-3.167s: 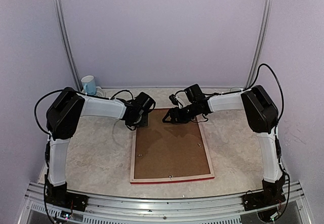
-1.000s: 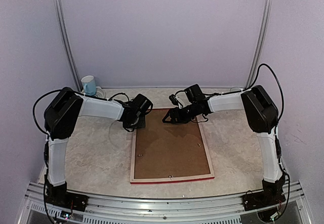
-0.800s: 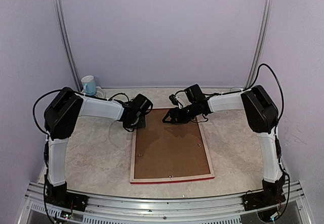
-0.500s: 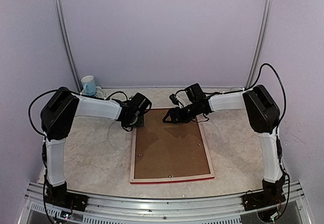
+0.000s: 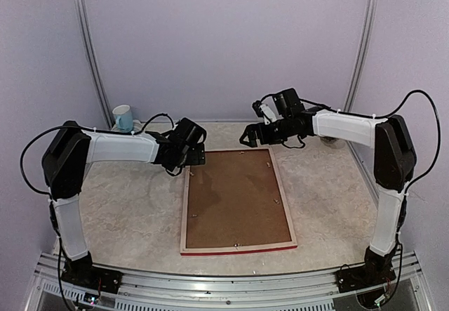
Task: Put the photo into the frame
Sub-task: Press the fastener onto the backboard.
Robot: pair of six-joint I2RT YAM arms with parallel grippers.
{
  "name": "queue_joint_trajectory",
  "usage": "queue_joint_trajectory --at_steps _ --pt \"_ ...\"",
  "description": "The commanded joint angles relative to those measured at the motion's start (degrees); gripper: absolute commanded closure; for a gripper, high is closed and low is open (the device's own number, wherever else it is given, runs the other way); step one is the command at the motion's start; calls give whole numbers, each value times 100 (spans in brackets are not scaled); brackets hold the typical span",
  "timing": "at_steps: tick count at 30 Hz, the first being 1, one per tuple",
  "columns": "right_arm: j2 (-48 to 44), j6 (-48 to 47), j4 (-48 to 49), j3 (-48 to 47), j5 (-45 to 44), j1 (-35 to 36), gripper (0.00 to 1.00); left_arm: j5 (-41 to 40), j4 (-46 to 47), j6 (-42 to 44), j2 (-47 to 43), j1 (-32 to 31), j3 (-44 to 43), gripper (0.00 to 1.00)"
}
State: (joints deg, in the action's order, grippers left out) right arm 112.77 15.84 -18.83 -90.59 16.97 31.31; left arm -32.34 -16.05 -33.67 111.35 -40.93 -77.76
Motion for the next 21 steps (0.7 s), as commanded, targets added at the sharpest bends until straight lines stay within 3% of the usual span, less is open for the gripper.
queue_joint_trajectory --at_steps 1,8,21 --pt "-125 65 -353 311 -420 -556 1 141 229 89 8 -73 262 1" --pt "-79 204 12 970 -121 -1084 6 249 479 98 -52 -90 543 1" --pt "704 145 34 788 24 -1087 13 383 586 67 97 -91 630 1"
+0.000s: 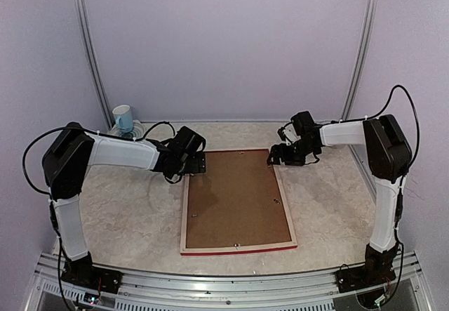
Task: Put the photo into the frame
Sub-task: Press the fastener onto the backboard.
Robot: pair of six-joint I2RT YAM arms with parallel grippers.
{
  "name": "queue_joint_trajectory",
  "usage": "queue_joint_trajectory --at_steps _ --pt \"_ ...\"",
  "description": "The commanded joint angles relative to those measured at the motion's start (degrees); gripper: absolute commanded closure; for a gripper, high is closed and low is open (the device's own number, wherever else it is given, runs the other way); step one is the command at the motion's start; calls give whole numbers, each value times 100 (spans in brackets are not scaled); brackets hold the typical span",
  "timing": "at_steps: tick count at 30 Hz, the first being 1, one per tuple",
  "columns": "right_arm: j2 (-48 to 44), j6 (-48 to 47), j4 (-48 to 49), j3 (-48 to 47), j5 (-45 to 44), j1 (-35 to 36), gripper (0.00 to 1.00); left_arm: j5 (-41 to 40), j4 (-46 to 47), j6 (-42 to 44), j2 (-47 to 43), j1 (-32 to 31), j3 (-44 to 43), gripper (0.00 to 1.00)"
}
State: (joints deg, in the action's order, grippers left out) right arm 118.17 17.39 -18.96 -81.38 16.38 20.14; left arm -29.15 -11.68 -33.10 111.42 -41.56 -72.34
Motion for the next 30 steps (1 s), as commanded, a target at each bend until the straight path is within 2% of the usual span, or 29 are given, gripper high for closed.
queue_joint_trajectory --at_steps 1,7,15,19,30 --pt "189 7 68 -133 88 27 15 74 156 7 91 -27 98 1" --pt "355 112 147 -247 188 -10 24 93 166 -10 84 -36 147 1" --pt "506 125 99 -398 137 -19 30 78 138 -12 67 -36 203 1" --pt "497 98 65 -399 28 -19 39 83 135 -19 73 -36 204 1" --pt "497 -73 -167 -520 -465 148 44 127 144 -55 112 -45 207 1"
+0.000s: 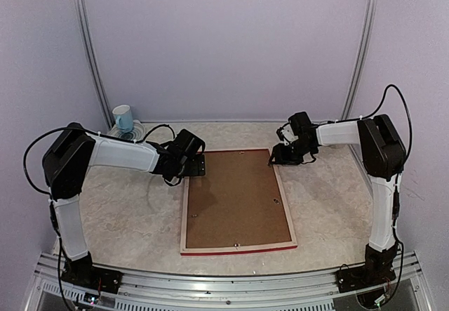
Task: Put the photo into the frame
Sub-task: Press the fastener onto the backboard.
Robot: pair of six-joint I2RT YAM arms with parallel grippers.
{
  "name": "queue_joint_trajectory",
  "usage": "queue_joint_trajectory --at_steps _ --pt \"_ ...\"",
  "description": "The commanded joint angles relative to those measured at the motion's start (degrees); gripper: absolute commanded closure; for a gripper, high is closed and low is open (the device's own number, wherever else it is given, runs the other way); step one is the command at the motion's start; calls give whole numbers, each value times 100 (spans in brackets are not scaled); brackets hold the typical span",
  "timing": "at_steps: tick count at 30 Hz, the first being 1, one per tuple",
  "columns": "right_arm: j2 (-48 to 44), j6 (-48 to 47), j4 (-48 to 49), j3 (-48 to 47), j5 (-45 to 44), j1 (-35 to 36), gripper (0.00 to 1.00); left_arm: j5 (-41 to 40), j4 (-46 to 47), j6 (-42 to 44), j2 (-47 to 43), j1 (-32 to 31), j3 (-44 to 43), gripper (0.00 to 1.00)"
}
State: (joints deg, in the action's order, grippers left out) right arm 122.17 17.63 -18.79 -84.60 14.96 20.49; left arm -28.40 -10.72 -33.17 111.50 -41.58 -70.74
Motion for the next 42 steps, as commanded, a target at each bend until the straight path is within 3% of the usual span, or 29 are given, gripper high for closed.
queue_joint_trajectory --at_steps 1,11,17,42 --pt "103 -113 -213 -224 -369 135 44 54 48 -49 114 -51 43 1" --pt "128 -59 -175 -266 -206 201 43 30 74 -67 71 -58 134 1" --pt "192 -162 -358 -397 -540 301 44 27 117 -76 47 -60 192 1" --pt "349 -272 -660 -594 -1001 487 57 37 173 -68 57 -60 236 1"
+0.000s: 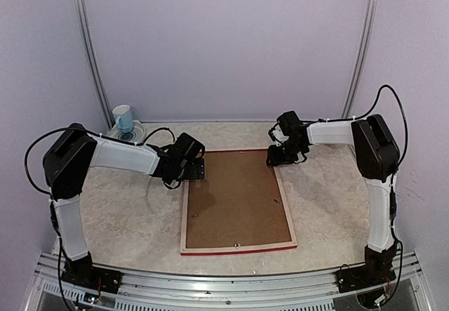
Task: Put the photo into the frame
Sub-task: Press the fastener onto the backboard.
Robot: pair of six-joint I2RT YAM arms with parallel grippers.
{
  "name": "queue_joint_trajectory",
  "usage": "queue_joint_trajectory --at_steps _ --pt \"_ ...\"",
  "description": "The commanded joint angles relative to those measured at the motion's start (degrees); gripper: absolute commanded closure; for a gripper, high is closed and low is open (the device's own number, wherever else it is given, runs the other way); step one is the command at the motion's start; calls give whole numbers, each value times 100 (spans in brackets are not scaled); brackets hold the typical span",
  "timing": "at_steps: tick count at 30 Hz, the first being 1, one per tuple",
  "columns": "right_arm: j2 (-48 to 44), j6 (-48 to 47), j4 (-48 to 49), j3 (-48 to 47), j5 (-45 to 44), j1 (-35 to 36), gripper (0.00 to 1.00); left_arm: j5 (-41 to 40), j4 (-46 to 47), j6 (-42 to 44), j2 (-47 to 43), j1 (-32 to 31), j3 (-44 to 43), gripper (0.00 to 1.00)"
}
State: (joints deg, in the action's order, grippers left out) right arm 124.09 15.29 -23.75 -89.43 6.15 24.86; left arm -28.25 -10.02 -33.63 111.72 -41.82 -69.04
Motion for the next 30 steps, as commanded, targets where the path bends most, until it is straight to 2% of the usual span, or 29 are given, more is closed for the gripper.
queue_joint_trajectory --at_steps 1,8,23,30 --pt "151 -27 -146 -107 -84 53 57 21 105 -21 34 -34 66 1" --pt "7 157 105 29 451 -62 50 7 114 -28 3 -32 107 1" --pt "-85 118 -26 19 114 -96 55 21 150 -40 -1 -36 163 1" --pt "-217 243 191 206 515 -219 53 22 150 -52 7 -36 159 1"
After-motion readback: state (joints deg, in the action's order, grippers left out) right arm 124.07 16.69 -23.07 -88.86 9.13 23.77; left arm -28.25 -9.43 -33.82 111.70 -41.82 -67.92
